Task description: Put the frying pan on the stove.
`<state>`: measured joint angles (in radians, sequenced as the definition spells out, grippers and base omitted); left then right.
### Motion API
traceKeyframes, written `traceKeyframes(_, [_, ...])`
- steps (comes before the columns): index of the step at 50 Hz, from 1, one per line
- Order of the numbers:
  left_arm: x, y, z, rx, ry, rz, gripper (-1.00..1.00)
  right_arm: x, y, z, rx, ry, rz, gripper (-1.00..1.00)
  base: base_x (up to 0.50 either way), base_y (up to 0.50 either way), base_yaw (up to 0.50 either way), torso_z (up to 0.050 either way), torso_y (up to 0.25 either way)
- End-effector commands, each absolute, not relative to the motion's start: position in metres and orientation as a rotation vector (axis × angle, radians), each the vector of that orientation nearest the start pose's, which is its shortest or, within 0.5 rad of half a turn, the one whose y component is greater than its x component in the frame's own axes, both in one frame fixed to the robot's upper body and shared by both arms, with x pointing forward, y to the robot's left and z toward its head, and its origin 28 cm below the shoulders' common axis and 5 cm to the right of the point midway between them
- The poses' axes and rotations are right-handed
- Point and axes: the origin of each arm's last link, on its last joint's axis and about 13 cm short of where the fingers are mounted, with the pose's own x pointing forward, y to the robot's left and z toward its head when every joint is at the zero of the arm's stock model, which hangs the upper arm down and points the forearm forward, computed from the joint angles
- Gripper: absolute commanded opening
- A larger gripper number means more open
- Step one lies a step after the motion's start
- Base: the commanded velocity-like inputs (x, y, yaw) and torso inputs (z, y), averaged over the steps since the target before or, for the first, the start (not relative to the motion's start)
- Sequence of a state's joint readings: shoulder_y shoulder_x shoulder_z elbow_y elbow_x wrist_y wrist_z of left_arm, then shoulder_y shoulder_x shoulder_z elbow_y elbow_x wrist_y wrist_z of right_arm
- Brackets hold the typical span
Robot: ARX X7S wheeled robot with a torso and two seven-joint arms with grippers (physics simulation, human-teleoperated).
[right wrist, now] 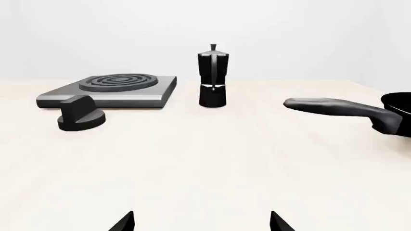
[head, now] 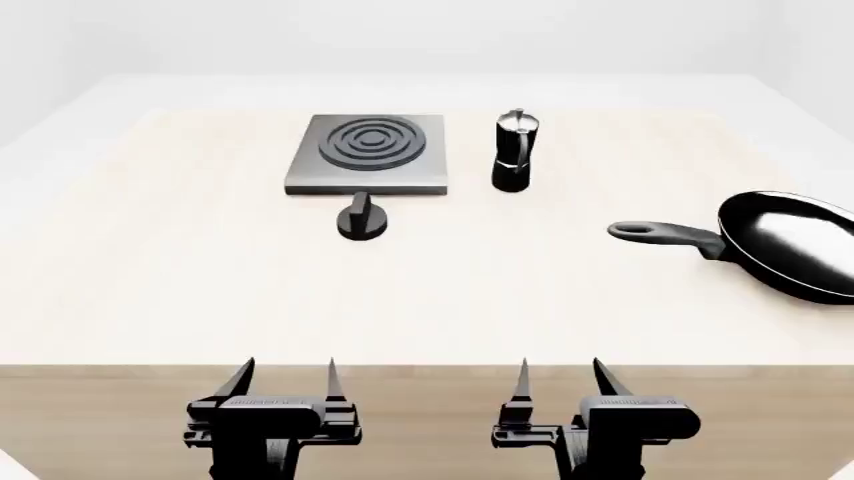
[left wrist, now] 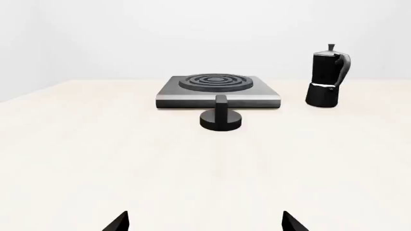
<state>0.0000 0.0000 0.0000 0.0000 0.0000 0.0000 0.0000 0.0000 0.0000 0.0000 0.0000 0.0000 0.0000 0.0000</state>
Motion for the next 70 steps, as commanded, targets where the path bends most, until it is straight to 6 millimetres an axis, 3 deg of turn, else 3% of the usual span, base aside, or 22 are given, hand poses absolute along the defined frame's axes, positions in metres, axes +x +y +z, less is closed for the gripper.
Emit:
traceKeyframes(1, [0.208, 0.207, 0.020, -0.046, 0.014, -0.016, 1.00, 0.210, -0.098, 0.017, -0.047, 0.003, -0.030, 1.00, 0.00, 0.00, 0.00, 0.000, 0.000])
traceKeyframes(4, [0.205, 0.209, 0.030, -0.010, -0.035, -0.021, 1.00, 0.207, -0.101, 0.028, -0.021, -0.009, -0.047, 1.00, 0.00, 0.00, 0.00, 0.000, 0.000])
traceKeyframes(6, [0.202, 0.209, 0.034, -0.017, -0.032, -0.026, 1.00, 0.205, -0.103, 0.034, -0.117, -0.039, -0.102, 1.00, 0.00, 0.00, 0.00, 0.000, 0.000])
traceKeyframes(14, [0.199, 0.209, 0.044, -0.033, -0.069, -0.022, 1.00, 0.195, -0.100, 0.057, -0.081, -0.090, -0.071, 1.00, 0.00, 0.00, 0.00, 0.000, 0.000])
traceKeyframes(19, [0.196, 0.210, 0.051, -0.043, -0.078, -0.030, 1.00, 0.192, -0.101, 0.064, -0.132, -0.125, -0.085, 1.00, 0.00, 0.00, 0.00, 0.000, 0.000])
traceKeyframes(30, [0.190, 0.212, 0.064, -0.064, -0.117, -0.038, 1.00, 0.191, -0.099, 0.078, -0.059, -0.159, -0.036, 1.00, 0.09, 0.00, 0.00, 0.000, 0.000])
traceKeyframes(70, [0.183, 0.211, 0.069, -0.066, -0.142, -0.046, 1.00, 0.188, -0.097, 0.084, -0.051, -0.174, -0.030, 1.00, 0.19, 0.00, 0.00, 0.000, 0.000])
